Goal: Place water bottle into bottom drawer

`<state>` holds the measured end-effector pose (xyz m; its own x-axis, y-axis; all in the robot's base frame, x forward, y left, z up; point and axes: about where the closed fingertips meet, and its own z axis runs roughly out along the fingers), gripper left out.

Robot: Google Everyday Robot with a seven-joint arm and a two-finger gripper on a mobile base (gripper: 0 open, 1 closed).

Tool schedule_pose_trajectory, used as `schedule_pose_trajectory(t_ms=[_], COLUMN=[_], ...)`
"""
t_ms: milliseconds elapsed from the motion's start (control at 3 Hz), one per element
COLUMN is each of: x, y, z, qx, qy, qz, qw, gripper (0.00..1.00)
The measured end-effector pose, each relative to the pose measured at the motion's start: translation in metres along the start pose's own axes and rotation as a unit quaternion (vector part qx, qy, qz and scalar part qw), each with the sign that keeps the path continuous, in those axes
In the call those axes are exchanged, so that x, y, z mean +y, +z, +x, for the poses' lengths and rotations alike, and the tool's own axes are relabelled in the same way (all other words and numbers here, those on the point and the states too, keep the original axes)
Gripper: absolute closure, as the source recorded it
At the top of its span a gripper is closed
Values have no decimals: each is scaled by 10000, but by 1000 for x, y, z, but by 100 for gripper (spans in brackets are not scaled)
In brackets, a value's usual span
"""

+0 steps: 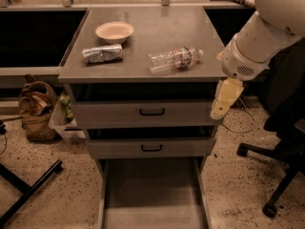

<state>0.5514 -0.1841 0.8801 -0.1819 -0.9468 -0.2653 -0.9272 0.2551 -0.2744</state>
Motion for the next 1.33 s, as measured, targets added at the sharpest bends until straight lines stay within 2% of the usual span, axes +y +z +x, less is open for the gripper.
schedule_pose_trajectory(t_ms=[333,667,1000,1333], x=[0,-7,-28,-60], y=[0,2,6,14], z=[0,-5,-21,-50], qx=[0,-30,-136,-272], qy=[0,-124,-384,-675], qz=[0,-11,-6,30], qw=[10000,9999,9992,9973], gripper=[0,0,0,0])
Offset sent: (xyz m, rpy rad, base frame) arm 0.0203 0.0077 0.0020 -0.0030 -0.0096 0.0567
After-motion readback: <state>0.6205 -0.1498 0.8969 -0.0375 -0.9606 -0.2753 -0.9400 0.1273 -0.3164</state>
